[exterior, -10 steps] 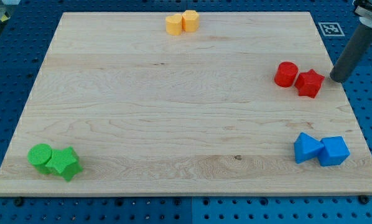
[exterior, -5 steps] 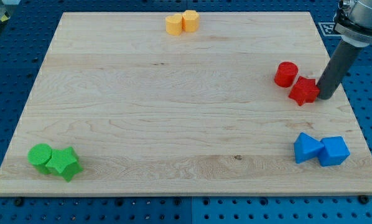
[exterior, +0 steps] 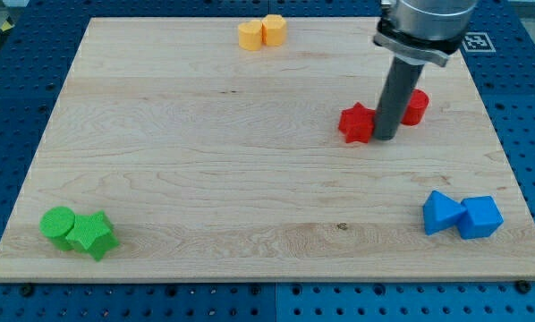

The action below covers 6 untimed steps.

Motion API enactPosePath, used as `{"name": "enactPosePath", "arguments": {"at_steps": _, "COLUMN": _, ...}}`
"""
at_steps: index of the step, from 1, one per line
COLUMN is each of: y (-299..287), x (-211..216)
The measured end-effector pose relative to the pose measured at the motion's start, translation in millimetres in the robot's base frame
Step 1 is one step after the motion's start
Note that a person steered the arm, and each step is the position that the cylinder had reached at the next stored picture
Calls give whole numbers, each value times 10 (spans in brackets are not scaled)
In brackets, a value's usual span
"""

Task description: Move the red star to the bottom of the yellow heart

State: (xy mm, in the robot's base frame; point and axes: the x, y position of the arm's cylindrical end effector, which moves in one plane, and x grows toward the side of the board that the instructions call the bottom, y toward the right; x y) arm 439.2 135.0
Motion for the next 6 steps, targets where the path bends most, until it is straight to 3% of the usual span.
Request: {"name": "enactPosePath", "arguments": {"at_steps": 6, "y": -1316, "x": -179}}
